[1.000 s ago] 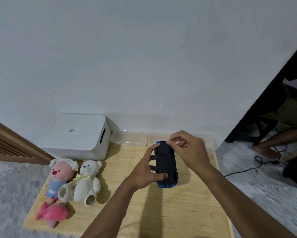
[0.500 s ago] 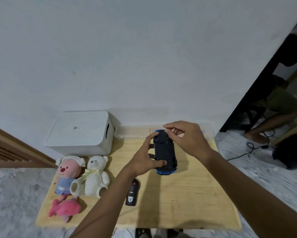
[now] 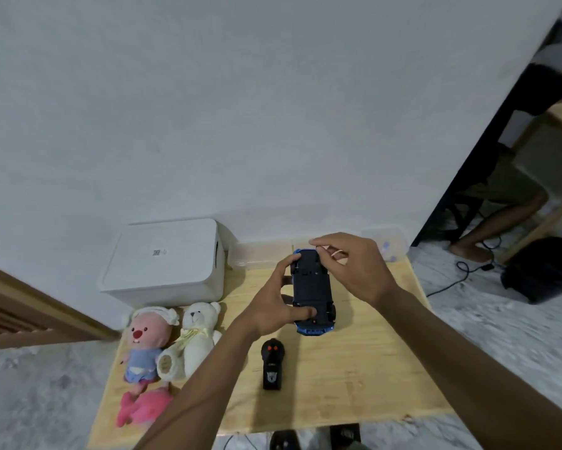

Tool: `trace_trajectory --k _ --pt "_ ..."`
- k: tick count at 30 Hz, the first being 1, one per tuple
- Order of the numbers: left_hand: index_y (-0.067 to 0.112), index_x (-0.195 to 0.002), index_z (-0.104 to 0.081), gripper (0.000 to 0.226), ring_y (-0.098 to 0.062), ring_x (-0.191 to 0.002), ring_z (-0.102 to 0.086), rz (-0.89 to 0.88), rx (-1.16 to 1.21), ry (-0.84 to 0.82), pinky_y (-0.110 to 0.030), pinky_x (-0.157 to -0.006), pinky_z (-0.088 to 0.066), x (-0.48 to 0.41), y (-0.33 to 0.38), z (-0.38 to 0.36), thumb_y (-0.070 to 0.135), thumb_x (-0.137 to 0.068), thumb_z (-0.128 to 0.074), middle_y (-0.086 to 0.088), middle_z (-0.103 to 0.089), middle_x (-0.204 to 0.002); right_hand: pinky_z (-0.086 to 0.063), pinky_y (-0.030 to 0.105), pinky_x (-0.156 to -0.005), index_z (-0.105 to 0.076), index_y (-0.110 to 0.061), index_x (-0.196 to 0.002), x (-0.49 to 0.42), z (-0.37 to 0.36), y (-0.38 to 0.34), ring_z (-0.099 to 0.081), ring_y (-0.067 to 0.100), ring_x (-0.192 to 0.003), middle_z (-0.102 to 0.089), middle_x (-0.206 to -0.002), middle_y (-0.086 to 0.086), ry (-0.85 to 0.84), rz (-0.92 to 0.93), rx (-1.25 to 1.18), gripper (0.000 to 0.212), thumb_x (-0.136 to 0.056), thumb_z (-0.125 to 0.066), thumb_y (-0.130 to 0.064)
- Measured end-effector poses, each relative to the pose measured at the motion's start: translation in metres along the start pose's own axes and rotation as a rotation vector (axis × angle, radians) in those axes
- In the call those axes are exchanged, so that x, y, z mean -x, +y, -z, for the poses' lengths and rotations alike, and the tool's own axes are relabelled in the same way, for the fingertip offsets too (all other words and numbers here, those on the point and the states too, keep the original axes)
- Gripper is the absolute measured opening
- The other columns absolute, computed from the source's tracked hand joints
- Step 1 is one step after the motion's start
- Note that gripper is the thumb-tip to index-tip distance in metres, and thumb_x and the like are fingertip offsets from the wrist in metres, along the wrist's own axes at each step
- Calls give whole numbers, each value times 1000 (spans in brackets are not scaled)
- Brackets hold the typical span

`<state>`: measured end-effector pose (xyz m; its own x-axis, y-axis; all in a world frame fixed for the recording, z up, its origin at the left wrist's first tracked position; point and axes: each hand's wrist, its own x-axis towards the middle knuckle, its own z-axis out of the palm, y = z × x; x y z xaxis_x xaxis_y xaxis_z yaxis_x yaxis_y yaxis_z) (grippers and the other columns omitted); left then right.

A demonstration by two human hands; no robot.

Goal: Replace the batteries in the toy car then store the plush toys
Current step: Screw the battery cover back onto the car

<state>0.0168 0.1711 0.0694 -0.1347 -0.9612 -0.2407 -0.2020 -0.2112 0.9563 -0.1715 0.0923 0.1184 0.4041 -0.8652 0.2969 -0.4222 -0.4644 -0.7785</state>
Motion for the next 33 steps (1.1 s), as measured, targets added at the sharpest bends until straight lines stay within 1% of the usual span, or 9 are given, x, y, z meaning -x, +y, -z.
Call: trace_trajectory --k 4,6,10,12,16,18,22,27,33 --pt "51 -149 -29 99 -10 -88 -73 1 -5 -1 -30 -81 -62 6 -4 6 10 -79 -87 -1 -54 -135 -59 26 -72 -77 -24 -93 -3 -6 -4 -69 8 -75 -74 -82 -11 103 -100 -54 7 -86 -78 -22" --pt "54 -148 -29 100 -13 -92 -73 6 -4 -4 -33 -83 -62 9 -6 8 11 -79 -87 -1 -54 -135 -59 28 -72 -78 -25 -96 -1 -9 -6 -68 10 -72 -74 -82 -10 90 -81 -47 10 -86 -78 -23" --pt "55 -147 -30 100 -16 -94 -72 15 6 -6 -36 -84 -63 14 -9 12 11 -78 -87 -1 -54 -134 -59 29 -77 -77 -21 -107 6 -13 -10 -69 9 -84 -74 -97 -12 19 20 38 18 -92 -70 -14" --pt "53 -148 -29 100 -13 -92 -72 15 3 -7 -35 -84 -63 17 -9 14 11 -79 -87 -1 -54 -134 -60 28 -76 -78 -19 -102 7 -16 -13 -70 8 -82 -74 -94 -13 48 -17 -4 15 -90 -72 -12" --pt "51 -149 -28 100 -11 -92 -72 14 -10 -12 -33 -83 -62 23 -8 17 11 -79 -87 0 -53 -135 -58 22 -68 -76 -22 -91 6 -22 -17 -68 8 -71 -73 -81 -8 115 -136 -107 7 -85 -80 -20" --pt "52 -149 -28 99 -14 -94 -72 14 -16 -13 -35 -85 -63 25 -9 19 12 -79 -87 0 -54 -134 -58 23 -69 -78 -21 -95 8 -23 -19 -68 9 -69 -75 -85 -8 103 -86 -78 9 -87 -78 -20" --pt "54 -148 -29 99 -22 -98 -73 17 -15 -10 -39 -87 -63 27 -9 22 12 -79 -86 1 -54 -134 -60 30 -73 -78 -19 -103 13 -26 -21 -69 9 -78 -74 -96 -13 74 35 52 14 -90 -73 -15" --pt "53 -149 -28 100 -16 -94 -73 14 -9 -18 -33 -84 -63 29 -9 23 11 -80 -86 -1 -53 -135 -60 29 -69 -75 -25 -91 10 -29 -24 -68 11 -68 -73 -82 -12 143 -123 -54 7 -85 -79 -23" --pt "53 -149 -28 99 -9 -89 -72 -4 -4 -15 -31 -83 -63 31 -10 25 10 -80 -86 -1 -54 -135 -59 29 -74 -78 -19 -104 15 -29 -25 -68 8 -74 -75 -95 -12 107 77 102 16 -89 -74 -17"
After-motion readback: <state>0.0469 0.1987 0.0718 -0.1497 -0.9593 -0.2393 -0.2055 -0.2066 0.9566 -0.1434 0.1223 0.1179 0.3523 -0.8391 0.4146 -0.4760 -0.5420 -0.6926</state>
